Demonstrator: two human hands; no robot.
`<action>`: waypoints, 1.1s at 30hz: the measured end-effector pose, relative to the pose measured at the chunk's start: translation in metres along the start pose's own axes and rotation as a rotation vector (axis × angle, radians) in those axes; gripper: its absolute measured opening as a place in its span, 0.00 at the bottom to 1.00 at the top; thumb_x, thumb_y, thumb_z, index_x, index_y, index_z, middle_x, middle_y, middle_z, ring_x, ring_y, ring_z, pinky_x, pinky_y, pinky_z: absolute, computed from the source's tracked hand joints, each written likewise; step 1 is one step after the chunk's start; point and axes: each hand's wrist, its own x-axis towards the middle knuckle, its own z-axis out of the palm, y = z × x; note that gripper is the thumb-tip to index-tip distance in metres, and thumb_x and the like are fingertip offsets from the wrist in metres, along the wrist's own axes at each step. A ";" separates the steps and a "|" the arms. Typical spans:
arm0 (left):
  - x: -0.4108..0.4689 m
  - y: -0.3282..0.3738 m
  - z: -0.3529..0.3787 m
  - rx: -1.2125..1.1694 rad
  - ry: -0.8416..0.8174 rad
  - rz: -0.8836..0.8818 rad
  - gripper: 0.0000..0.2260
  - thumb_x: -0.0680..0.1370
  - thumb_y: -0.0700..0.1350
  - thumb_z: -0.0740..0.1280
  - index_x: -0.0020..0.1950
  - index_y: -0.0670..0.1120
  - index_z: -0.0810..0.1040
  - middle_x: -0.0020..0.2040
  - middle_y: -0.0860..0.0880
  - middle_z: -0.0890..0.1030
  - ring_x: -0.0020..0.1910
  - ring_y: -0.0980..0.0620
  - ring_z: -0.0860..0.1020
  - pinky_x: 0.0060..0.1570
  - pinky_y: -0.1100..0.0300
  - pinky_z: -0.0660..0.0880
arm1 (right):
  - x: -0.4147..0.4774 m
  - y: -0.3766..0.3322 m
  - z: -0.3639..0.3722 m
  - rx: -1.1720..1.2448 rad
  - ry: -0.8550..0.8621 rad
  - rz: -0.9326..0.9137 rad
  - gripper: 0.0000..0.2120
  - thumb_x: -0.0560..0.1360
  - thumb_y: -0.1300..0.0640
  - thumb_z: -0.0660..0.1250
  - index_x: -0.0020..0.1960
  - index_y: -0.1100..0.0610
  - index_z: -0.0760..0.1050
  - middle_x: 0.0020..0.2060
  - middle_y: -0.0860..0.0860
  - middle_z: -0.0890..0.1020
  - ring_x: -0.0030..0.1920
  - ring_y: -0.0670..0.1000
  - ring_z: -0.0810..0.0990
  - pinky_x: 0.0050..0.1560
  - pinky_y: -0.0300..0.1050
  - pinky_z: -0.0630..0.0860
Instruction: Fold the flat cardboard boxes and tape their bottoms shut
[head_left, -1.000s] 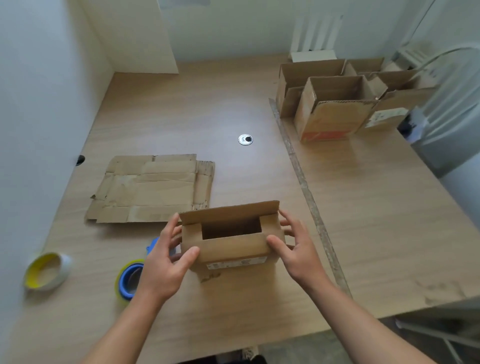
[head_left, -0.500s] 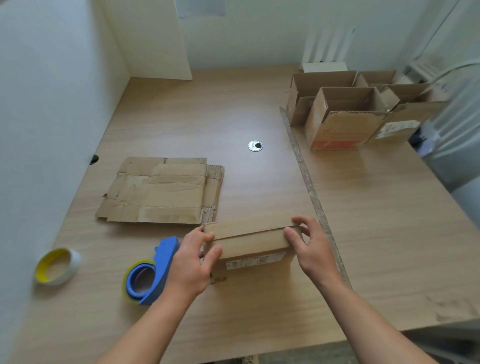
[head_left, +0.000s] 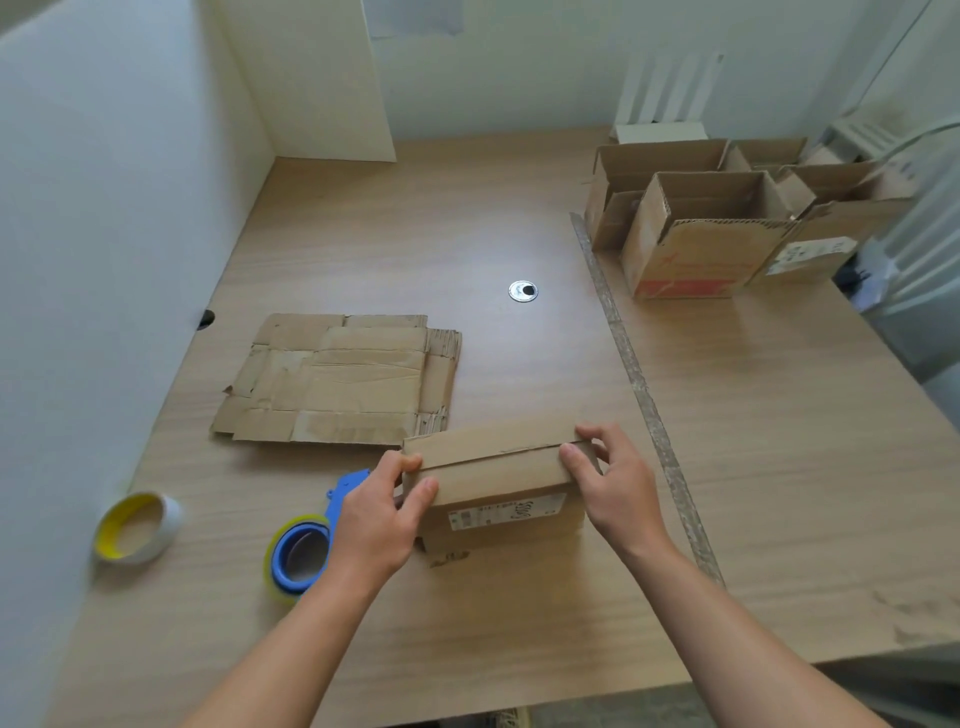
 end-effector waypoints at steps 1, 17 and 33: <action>-0.001 -0.002 -0.002 0.012 0.002 0.001 0.07 0.79 0.47 0.69 0.56 0.52 0.75 0.57 0.56 0.78 0.46 0.71 0.73 0.41 0.81 0.67 | -0.002 0.001 0.002 -0.010 -0.002 -0.006 0.08 0.77 0.54 0.71 0.54 0.48 0.76 0.51 0.42 0.79 0.50 0.39 0.76 0.53 0.41 0.73; -0.008 -0.032 0.004 0.154 0.004 -0.075 0.12 0.78 0.52 0.69 0.58 0.47 0.78 0.60 0.53 0.80 0.55 0.50 0.77 0.53 0.56 0.72 | -0.016 0.014 0.024 -0.377 -0.153 -0.104 0.09 0.77 0.59 0.70 0.57 0.57 0.77 0.60 0.53 0.74 0.61 0.57 0.74 0.59 0.42 0.68; -0.022 -0.070 -0.034 0.448 0.123 -0.025 0.22 0.80 0.54 0.62 0.73 0.51 0.69 0.58 0.48 0.77 0.57 0.46 0.73 0.56 0.53 0.71 | -0.034 -0.003 0.084 -0.739 -0.373 -0.450 0.25 0.77 0.38 0.54 0.69 0.44 0.75 0.71 0.48 0.74 0.72 0.55 0.69 0.73 0.53 0.50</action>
